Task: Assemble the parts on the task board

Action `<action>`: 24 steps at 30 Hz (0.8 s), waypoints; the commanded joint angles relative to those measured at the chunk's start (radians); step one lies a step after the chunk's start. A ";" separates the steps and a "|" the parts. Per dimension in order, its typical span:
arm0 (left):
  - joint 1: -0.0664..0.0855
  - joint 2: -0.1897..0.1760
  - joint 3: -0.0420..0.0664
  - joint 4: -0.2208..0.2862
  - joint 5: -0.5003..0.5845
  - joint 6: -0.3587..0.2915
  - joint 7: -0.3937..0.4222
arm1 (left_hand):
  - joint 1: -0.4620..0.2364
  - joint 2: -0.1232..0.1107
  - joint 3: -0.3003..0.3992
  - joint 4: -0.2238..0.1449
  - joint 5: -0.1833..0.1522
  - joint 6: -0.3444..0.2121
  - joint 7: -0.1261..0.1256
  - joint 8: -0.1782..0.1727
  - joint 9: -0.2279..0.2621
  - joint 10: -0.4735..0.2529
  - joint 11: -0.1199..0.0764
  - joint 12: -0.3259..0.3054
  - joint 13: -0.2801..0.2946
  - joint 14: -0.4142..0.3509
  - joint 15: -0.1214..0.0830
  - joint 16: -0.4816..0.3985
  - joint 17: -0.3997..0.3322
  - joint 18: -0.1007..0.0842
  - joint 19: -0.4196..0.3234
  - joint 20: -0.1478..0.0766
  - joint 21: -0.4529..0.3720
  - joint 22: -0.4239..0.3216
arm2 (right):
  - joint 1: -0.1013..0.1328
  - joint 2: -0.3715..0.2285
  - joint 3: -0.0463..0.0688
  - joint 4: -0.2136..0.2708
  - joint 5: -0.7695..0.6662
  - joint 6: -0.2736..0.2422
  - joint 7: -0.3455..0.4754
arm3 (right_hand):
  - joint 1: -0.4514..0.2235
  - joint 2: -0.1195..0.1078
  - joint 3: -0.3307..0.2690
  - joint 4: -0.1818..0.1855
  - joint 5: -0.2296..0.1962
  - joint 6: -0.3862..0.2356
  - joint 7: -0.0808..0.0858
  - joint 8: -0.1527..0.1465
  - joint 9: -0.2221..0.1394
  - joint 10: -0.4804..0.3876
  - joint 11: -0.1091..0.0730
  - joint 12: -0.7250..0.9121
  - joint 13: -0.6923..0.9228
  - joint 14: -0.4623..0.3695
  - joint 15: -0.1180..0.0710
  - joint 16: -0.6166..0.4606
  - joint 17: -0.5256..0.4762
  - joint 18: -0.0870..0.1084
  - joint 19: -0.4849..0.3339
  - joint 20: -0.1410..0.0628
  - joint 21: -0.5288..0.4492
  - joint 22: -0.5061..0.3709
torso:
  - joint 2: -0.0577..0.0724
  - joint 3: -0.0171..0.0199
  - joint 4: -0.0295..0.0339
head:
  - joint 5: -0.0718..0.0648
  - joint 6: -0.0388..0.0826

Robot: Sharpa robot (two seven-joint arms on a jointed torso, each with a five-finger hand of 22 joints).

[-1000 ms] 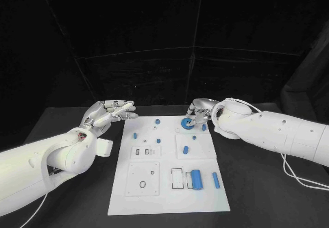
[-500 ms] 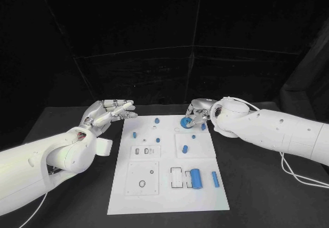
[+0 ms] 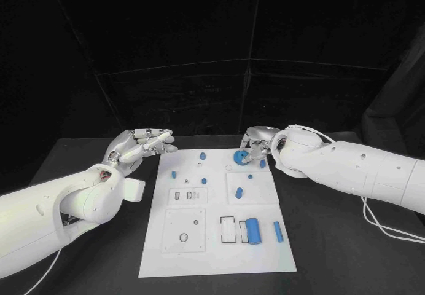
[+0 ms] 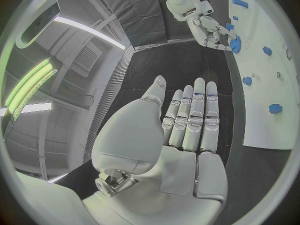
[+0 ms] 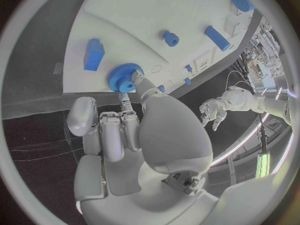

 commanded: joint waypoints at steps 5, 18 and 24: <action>0.002 0.001 0.001 0.001 -0.003 0.015 0.005 | 0.002 0.010 0.002 -0.007 -0.006 0.004 0.004 -0.005 -0.001 0.006 0.000 -0.006 -0.001 0.002 0.004 -0.007 0.002 0.015 0.004 0.003 -0.007 -0.002 | 0.000 -0.006 -0.001 0.035 0.019 -0.183 0.067 | -0.009 0.029 0.035 -0.007 -0.006 0.061 -0.030 0.018 0.008 0.059 -0.014 0.010 0.174 0.077 -0.012 0.008 0.120 -0.022 0.010 -0.010 0.011 0.011 | -0.001 -0.0007 0.0030 | 0.006 0.002; 0.002 -0.001 0.001 0.006 -0.003 0.013 0.004 | 0.002 0.010 0.002 -0.009 -0.007 0.004 0.004 -0.006 -0.001 0.006 0.000 -0.007 -0.001 0.003 0.004 -0.008 0.002 0.015 0.004 0.003 -0.008 -0.002 | 0.000 0.043 -0.001 0.103 -0.010 -0.213 0.061 | -0.071 -0.002 0.031 0.012 -0.019 0.047 -0.024 -0.010 -0.002 0.058 -0.010 0.003 0.170 0.077 -0.009 0.007 0.119 -0.023 0.010 -0.010 0.012 0.012 | -0.001 -0.0010 0.0014 | 0.023 0.009; 0.002 0.000 0.001 0.007 -0.003 0.008 0.008 | 0.003 0.010 0.001 -0.009 -0.007 0.004 0.005 -0.006 -0.001 0.006 0.001 -0.007 -0.001 0.003 0.004 -0.008 0.002 0.015 0.004 0.003 -0.008 -0.002 | -0.004 0.125 -0.004 0.063 -0.055 -0.173 0.049 | -0.080 -0.004 0.035 0.016 -0.019 0.040 -0.021 -0.020 -0.004 0.054 -0.008 -0.005 0.165 0.075 -0.007 0.005 0.112 -0.022 0.008 -0.008 0.010 0.008 | 0.000 -0.0019 0.0054 | 0.026 0.009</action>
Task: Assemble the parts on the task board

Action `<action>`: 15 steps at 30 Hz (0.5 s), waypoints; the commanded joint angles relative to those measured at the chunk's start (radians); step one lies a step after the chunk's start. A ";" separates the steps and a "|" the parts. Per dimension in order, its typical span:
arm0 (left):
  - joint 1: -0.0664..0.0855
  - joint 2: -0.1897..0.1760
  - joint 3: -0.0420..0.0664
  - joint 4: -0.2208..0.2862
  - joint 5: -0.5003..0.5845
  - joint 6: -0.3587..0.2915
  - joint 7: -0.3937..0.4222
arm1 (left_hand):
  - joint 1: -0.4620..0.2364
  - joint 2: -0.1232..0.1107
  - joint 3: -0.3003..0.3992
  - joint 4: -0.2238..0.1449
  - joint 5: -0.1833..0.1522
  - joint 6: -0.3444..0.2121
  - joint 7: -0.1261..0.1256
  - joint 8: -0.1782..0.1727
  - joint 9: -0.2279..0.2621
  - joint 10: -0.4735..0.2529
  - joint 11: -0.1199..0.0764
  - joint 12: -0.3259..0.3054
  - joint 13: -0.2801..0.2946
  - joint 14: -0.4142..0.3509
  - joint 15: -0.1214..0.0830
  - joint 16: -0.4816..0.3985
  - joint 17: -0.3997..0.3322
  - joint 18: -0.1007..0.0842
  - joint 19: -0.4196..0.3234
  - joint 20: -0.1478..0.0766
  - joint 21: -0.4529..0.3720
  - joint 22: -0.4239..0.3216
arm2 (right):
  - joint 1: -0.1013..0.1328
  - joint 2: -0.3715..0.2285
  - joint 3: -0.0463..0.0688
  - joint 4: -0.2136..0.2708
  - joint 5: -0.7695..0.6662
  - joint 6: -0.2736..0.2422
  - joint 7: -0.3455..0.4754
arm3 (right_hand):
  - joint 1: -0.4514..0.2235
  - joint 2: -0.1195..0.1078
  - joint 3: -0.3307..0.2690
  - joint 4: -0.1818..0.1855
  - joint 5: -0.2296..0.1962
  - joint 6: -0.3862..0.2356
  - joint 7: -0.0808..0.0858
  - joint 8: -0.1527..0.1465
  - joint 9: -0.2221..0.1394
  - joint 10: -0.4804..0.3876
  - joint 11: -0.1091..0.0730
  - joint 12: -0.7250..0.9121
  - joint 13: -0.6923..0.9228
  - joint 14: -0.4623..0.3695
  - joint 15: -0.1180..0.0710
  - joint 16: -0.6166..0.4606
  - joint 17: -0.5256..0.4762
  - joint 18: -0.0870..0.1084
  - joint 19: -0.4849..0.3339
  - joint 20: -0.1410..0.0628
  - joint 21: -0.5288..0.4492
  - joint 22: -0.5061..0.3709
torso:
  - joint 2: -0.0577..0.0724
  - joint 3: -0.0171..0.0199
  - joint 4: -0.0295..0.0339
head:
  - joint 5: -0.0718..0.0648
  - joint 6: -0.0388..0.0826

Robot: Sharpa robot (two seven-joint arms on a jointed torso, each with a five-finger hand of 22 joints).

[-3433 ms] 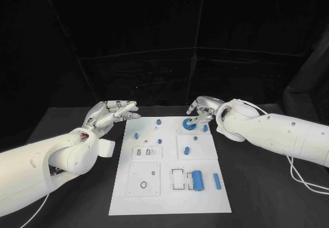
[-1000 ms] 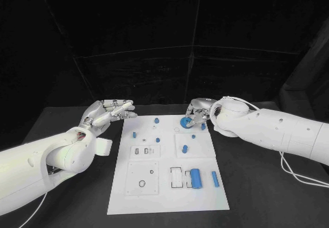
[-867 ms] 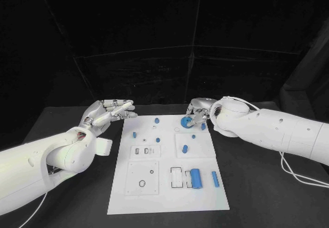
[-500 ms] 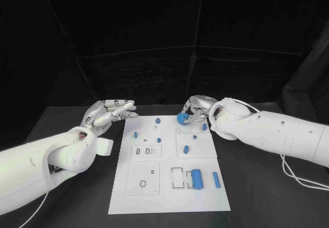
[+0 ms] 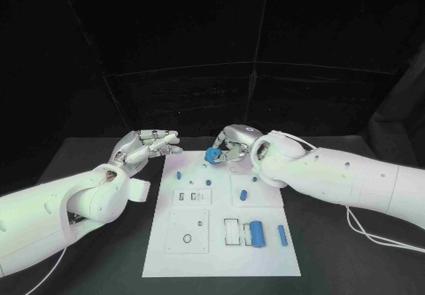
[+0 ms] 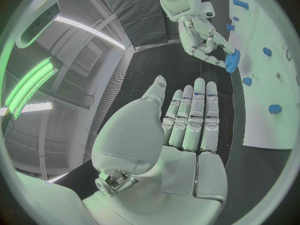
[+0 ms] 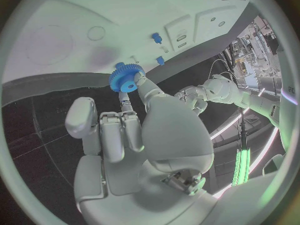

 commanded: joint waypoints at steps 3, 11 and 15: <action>0.002 0.002 0.001 0.001 -0.003 0.002 0.014 | 0.003 0.010 -0.001 -0.007 -0.004 0.004 0.005 -0.006 -0.001 0.006 0.001 -0.007 -0.001 0.003 0.004 -0.004 0.001 0.015 0.005 0.003 -0.004 -0.001 | -0.010 0.052 -0.002 -0.033 -0.070 0.024 -0.005 | -0.009 0.001 0.005 0.007 -0.002 0.025 -0.022 -0.009 -0.003 0.053 0.000 -0.008 0.163 0.072 -0.002 0.000 0.109 -0.006 -0.001 0.000 0.001 -0.006 | 0.002 0.0004 0.0027 | 0.006 -0.001; 0.002 0.004 0.001 -0.001 -0.003 -0.001 0.017 | 0.003 0.010 -0.001 -0.008 -0.004 0.005 0.005 -0.006 -0.001 0.007 0.001 -0.007 -0.001 0.004 0.004 -0.004 0.002 0.016 0.005 0.003 -0.004 -0.001 | -0.028 0.103 -0.003 -0.065 -0.101 0.071 -0.021 | -0.009 -0.001 0.007 0.006 -0.001 0.022 -0.021 -0.013 -0.004 0.052 0.001 -0.010 0.162 0.072 -0.001 0.000 0.109 -0.006 -0.001 0.001 0.000 -0.007 | 0.001 0.0003 -0.0018 | 0.014 -0.005; 0.002 0.005 0.001 -0.002 -0.003 0.000 0.017 | 0.003 0.010 -0.001 -0.008 -0.004 0.005 0.005 -0.006 -0.001 0.007 0.001 -0.007 -0.001 0.004 0.004 -0.004 0.002 0.016 0.005 0.003 -0.004 -0.001 | -0.034 0.117 -0.004 -0.077 -0.118 0.090 -0.035 | -0.012 -0.004 0.008 0.006 -0.002 0.018 -0.019 -0.018 -0.004 0.050 0.003 -0.013 0.160 0.072 0.001 -0.001 0.107 -0.006 -0.003 0.002 -0.001 -0.009 | 0.002 0.0013 -0.0013 | 0.014 -0.007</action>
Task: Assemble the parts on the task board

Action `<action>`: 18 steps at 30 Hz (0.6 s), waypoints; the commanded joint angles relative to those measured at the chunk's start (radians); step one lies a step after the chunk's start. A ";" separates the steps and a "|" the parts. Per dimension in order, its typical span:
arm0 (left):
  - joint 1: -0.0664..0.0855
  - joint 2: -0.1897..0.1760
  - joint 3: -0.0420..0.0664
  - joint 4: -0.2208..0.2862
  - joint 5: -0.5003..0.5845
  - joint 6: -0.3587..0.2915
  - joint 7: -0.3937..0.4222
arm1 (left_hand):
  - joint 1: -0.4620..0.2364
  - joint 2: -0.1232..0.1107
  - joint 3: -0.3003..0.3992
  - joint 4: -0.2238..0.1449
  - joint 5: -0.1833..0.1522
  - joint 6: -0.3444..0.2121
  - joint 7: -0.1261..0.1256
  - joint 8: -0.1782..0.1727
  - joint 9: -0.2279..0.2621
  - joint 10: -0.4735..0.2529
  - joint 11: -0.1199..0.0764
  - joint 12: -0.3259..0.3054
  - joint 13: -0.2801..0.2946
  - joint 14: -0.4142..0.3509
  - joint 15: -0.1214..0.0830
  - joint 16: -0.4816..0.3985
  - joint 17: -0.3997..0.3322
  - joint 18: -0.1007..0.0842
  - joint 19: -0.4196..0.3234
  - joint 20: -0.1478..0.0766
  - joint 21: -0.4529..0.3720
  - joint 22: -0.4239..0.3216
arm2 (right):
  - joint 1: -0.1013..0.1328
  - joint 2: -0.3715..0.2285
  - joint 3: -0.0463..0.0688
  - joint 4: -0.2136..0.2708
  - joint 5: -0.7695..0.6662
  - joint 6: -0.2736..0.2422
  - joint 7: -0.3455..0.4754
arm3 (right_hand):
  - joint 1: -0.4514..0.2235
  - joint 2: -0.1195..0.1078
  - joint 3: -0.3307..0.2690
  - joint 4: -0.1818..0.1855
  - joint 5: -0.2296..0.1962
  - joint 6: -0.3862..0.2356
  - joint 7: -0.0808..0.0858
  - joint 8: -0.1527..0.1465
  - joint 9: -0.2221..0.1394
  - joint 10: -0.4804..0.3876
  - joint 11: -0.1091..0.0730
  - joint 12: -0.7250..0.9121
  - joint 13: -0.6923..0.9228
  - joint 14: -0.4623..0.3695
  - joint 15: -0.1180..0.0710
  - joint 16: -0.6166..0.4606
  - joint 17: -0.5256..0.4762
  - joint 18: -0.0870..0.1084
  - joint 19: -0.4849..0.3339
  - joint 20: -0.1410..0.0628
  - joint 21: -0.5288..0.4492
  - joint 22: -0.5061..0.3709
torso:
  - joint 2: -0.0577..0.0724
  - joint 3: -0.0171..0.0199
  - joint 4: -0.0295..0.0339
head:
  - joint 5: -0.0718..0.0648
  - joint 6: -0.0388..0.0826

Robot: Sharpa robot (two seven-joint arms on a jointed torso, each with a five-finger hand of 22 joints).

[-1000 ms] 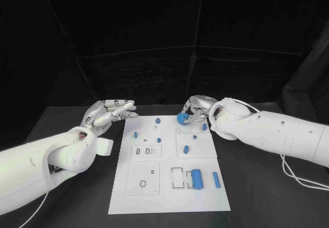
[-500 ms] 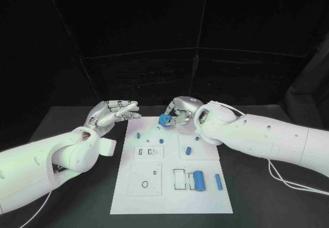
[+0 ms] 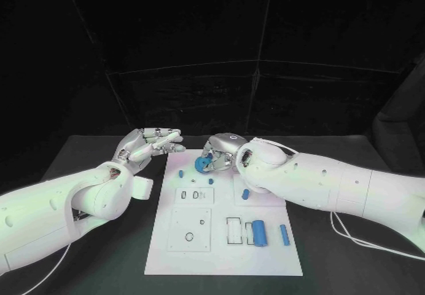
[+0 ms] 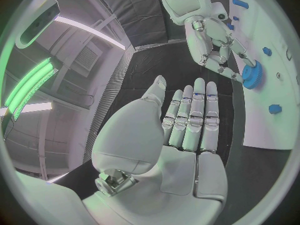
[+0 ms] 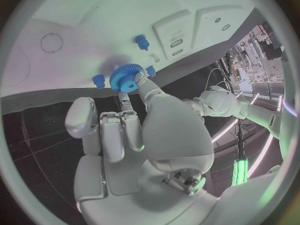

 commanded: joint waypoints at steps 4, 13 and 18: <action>0.002 0.001 0.001 0.001 -0.003 0.004 0.013 | 0.003 0.010 0.001 -0.005 -0.004 0.005 0.005 -0.006 -0.001 0.007 0.001 -0.003 -0.001 0.004 0.004 -0.004 0.001 0.016 0.005 0.003 -0.004 -0.001 | -0.004 0.013 0.000 -0.016 -0.065 0.043 -0.042 | -0.012 -0.004 0.006 0.003 0.002 0.012 -0.015 -0.012 0.001 0.047 0.005 -0.014 0.155 0.071 0.002 -0.002 0.105 -0.005 -0.004 0.003 -0.002 -0.003 | 0.000 0.0013 -0.0012 | 0.002 -0.003; 0.002 0.002 0.001 -0.001 -0.003 0.028 0.006 | 0.003 0.010 0.001 -0.005 -0.005 0.006 0.005 -0.007 -0.001 0.008 0.001 -0.004 -0.001 0.005 0.003 -0.005 0.002 0.016 0.006 0.003 -0.004 -0.001 | -0.008 0.022 0.000 -0.020 -0.102 0.007 -0.061 | -0.037 -0.022 0.003 0.012 -0.005 -0.025 -0.002 -0.040 0.000 0.036 0.016 -0.035 0.139 0.070 0.012 -0.004 0.101 -0.003 -0.012 0.012 -0.008 -0.015 | 0.000 0.0016 -0.0020 | 0.001 -0.001; 0.002 0.001 0.001 -0.003 -0.003 0.041 0.001 | 0.002 0.010 0.001 -0.005 -0.005 0.006 0.005 -0.007 -0.001 0.008 0.001 -0.004 -0.001 0.006 0.003 -0.005 0.002 0.016 0.006 0.003 -0.004 -0.001 | -0.008 0.023 0.000 -0.019 -0.110 0.009 -0.065 | -0.042 -0.030 0.000 0.014 -0.005 -0.048 0.004 -0.056 0.000 0.030 0.022 -0.045 0.133 0.070 0.017 -0.005 0.099 -0.003 -0.014 0.017 -0.010 -0.018 | 0.000 0.0017 -0.0023 | 0.001 0.000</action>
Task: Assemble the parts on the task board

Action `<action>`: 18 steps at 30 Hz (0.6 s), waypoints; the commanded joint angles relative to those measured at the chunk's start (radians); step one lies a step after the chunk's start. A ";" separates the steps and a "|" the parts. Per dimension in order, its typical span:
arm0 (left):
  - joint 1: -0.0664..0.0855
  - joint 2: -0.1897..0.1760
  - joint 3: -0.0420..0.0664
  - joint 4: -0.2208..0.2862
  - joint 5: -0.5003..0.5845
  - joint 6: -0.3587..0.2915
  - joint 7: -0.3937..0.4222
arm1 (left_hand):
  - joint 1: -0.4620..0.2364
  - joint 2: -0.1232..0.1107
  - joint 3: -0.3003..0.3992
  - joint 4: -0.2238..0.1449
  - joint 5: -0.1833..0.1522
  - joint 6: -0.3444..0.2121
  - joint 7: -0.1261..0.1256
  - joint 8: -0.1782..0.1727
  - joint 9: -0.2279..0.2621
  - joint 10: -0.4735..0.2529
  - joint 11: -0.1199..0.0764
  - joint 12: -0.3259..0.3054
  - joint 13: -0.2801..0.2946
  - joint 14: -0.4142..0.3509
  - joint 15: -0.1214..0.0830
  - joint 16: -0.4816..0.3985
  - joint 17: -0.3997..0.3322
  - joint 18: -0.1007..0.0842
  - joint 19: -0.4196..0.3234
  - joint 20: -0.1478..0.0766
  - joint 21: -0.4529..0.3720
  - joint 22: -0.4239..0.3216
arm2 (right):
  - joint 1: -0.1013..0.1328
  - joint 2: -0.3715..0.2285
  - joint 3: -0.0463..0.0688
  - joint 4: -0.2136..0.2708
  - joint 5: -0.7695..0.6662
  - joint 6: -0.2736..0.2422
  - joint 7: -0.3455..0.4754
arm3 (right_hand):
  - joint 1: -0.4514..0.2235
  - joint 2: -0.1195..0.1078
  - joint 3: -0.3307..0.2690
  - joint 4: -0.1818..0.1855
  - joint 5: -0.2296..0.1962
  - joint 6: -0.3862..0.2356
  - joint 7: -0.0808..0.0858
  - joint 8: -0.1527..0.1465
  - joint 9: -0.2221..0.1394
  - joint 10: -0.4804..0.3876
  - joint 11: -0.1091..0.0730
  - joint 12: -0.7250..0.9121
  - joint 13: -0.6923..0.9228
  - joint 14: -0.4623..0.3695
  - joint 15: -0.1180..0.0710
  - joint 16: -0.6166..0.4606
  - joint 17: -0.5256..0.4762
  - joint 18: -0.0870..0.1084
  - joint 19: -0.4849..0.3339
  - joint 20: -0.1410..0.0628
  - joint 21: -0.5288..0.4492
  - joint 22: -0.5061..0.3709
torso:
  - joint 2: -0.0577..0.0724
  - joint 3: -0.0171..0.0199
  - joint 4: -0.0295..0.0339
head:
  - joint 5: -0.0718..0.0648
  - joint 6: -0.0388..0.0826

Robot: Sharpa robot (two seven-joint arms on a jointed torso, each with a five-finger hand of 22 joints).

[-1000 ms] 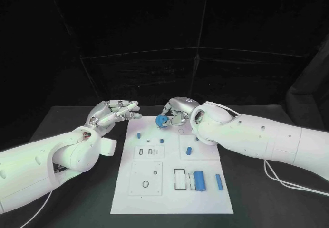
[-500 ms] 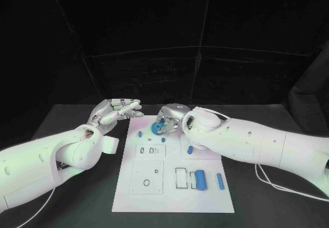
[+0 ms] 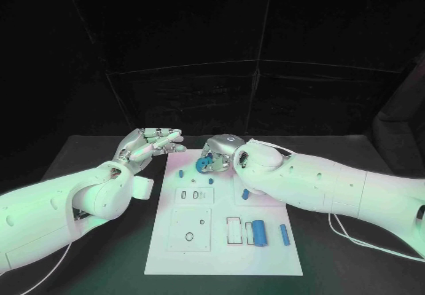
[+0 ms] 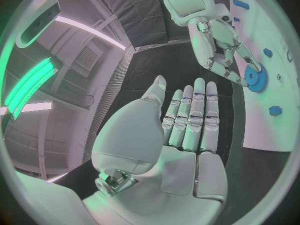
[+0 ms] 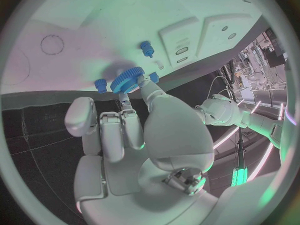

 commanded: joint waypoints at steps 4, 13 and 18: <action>0.002 0.001 0.001 -0.001 -0.003 0.032 0.001 | 0.002 0.010 0.001 -0.005 -0.005 0.003 0.002 -0.007 -0.001 0.008 0.001 -0.004 -0.001 0.006 0.004 -0.005 0.001 0.016 0.006 0.003 -0.004 -0.002 | 0.000 -0.001 -0.001 -0.002 -0.042 0.006 -0.037 | -0.005 -0.017 -0.011 0.004 -0.004 -0.027 0.006 -0.017 -0.002 0.026 0.011 -0.012 0.128 0.073 0.009 -0.005 0.099 -0.002 -0.005 0.009 -0.007 -0.005 | 0.000 0.0002 -0.0008 | -0.001 0.000; 0.002 0.000 0.001 -0.002 -0.003 0.032 -0.001 | 0.002 0.010 0.001 -0.005 -0.005 0.003 0.002 -0.007 -0.001 0.008 0.001 -0.004 -0.001 0.006 0.004 -0.005 0.001 0.016 0.006 0.003 -0.004 -0.002 | 0.000 -0.005 -0.001 -0.002 -0.060 0.022 -0.076 | -0.030 -0.034 -0.032 0.026 0.000 -0.049 0.010 -0.017 0.000 0.022 0.016 -0.021 0.122 0.073 0.014 -0.005 0.099 -0.002 -0.006 0.014 -0.008 -0.006 | 0.000 0.0001 -0.0004 | -0.004 -0.001; 0.002 0.000 0.001 -0.002 -0.003 0.030 -0.002 | 0.002 0.010 0.001 -0.005 -0.005 0.003 0.002 -0.007 -0.001 0.008 0.001 -0.004 -0.001 0.006 0.004 -0.005 0.001 0.016 0.006 0.003 -0.004 -0.002 | 0.000 -0.007 -0.001 0.000 -0.061 0.022 -0.076 | -0.039 -0.040 -0.040 0.037 0.003 -0.049 0.010 -0.015 0.001 0.022 0.016 -0.020 0.123 0.073 0.015 -0.005 0.100 -0.002 -0.005 0.015 -0.008 -0.006 | 0.000 0.0004 -0.0003 | -0.004 -0.003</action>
